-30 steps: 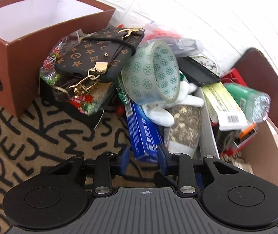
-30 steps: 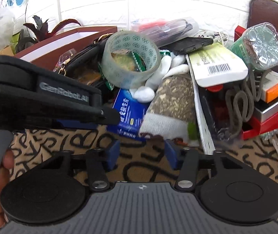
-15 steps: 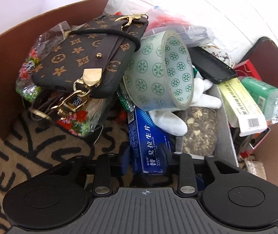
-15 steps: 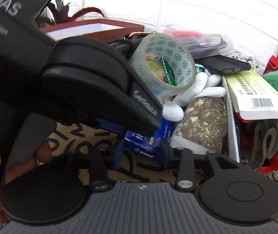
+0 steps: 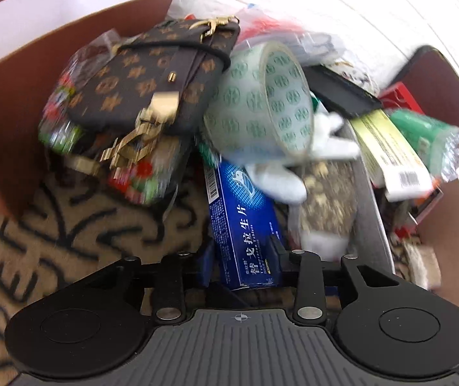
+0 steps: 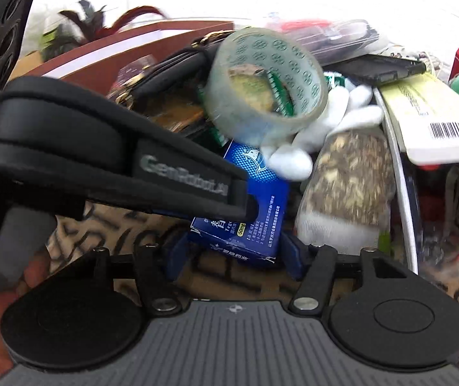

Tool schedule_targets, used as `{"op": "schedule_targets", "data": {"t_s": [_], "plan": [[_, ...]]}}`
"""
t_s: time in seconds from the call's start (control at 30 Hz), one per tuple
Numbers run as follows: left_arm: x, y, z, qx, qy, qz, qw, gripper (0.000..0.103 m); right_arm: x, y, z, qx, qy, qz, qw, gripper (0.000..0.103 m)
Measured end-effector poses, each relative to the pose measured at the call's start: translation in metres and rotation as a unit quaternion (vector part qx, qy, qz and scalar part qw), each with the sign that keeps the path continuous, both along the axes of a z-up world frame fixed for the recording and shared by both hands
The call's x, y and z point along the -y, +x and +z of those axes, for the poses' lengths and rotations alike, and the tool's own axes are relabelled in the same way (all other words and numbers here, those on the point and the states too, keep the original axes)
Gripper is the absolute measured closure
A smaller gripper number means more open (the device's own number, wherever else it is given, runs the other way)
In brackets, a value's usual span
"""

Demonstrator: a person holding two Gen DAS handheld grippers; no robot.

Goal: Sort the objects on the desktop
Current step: 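Grasp the blue medicine box with the left tool while the right tool grips it, then lift the blue medicine box with both tools and carry it over the box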

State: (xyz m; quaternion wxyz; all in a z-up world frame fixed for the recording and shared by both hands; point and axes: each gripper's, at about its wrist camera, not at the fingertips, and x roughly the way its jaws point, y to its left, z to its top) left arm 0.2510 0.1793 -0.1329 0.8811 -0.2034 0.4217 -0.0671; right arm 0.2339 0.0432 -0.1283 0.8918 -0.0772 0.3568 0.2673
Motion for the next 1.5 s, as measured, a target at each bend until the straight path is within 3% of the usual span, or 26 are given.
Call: {"op": "schedule_targets", "data": {"t_s": [0.23,0.5,0.53,0.63,0.73,0.9,1.2,1.27,1.33,1.4,1.5], "plan": [[0.026,-0.069,0.002,-0.01,0.005,-0.019,0.9998,0.07,0.027,-0.06,-0.001,-0.011,-0.004,0.031,0.999,0.037],[0.059,-0.139,-0.001,-0.032,-0.023,-0.032,0.9987,0.071,0.07,-0.131,0.0,-0.034,-0.001,0.027,0.999,0.036],[0.063,-0.146,-0.001,-0.033,-0.025,-0.035,0.9985,0.067,0.076,-0.14,0.0,-0.033,-0.001,0.026,0.999,0.035],[0.072,-0.156,0.0,-0.03,-0.012,-0.037,0.9988,0.038,0.087,-0.158,-0.001,-0.035,0.012,0.021,0.999,0.028],[0.072,-0.156,0.002,-0.023,0.006,-0.014,0.9996,0.019,0.091,-0.158,0.0,-0.039,0.023,0.013,0.999,0.024],[0.077,-0.137,0.005,-0.03,0.024,-0.001,0.9993,0.018,0.087,-0.15,0.0,-0.035,0.023,-0.005,0.999,0.023],[0.096,-0.129,0.001,-0.019,0.063,-0.046,0.9968,0.019,0.083,-0.135,-0.009,-0.027,0.003,-0.02,0.999,0.024],[0.098,-0.129,0.001,-0.018,0.065,-0.049,0.9965,0.022,0.081,-0.135,-0.01,-0.022,-0.004,-0.023,0.999,0.025],[0.101,-0.128,0.002,-0.017,0.065,-0.065,0.9957,0.033,0.077,-0.134,-0.009,-0.022,-0.009,-0.032,0.999,0.029],[0.103,-0.128,0.002,-0.019,0.057,-0.075,0.9954,0.038,0.073,-0.133,-0.008,-0.02,-0.015,-0.036,0.999,0.032],[0.103,-0.129,0.002,-0.018,0.048,-0.071,0.9961,0.036,0.071,-0.133,-0.009,-0.018,-0.025,-0.039,0.999,0.032]]}}
